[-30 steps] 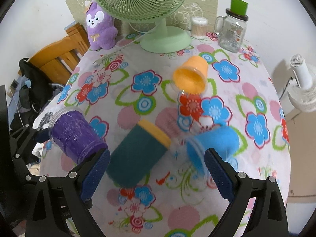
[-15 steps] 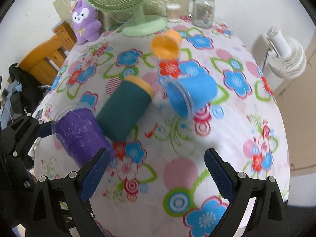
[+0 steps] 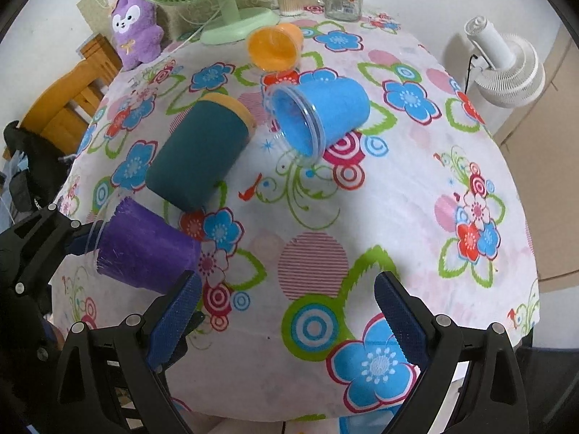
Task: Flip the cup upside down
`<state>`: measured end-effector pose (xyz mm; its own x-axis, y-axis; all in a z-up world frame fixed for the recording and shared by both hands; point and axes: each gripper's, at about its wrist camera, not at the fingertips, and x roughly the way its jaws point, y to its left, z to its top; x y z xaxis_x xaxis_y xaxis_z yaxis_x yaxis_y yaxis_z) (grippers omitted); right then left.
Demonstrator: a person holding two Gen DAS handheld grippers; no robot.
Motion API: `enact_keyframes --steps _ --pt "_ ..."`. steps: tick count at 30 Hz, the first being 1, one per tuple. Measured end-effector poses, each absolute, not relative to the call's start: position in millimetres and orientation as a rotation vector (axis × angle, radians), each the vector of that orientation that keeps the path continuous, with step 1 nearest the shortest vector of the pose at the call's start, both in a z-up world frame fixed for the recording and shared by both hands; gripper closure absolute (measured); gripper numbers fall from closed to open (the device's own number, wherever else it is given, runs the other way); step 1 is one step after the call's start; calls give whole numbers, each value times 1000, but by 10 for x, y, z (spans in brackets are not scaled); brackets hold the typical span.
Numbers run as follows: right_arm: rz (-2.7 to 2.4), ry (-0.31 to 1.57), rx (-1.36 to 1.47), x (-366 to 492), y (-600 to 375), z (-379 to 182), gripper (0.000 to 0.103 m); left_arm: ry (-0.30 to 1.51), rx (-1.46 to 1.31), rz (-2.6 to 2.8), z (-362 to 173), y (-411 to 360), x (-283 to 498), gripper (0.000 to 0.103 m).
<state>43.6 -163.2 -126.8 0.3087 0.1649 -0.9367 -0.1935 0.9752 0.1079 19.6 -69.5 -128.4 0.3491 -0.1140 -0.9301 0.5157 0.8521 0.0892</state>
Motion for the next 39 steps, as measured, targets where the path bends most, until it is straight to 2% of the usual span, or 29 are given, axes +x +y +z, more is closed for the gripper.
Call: enact_keyframes --steps 5,7,12,29,39 --pt "257 1233 -26 426 -1625 -1315 6 1151 417 -385 -1317 -661 170 21" --pt "271 1230 -38 439 -1603 -1313 6 1142 414 -350 -1301 -613 177 16" --pt "317 1206 -75 482 -1518 -1234 6 1125 367 -273 -1215 -466 214 9" --pt "625 1044 -194 538 -1305 -847 6 1104 149 -30 -879 -156 114 4" --pt "911 959 -414 669 -1194 -1022 6 1173 -102 215 -1134 -161 -89 1"
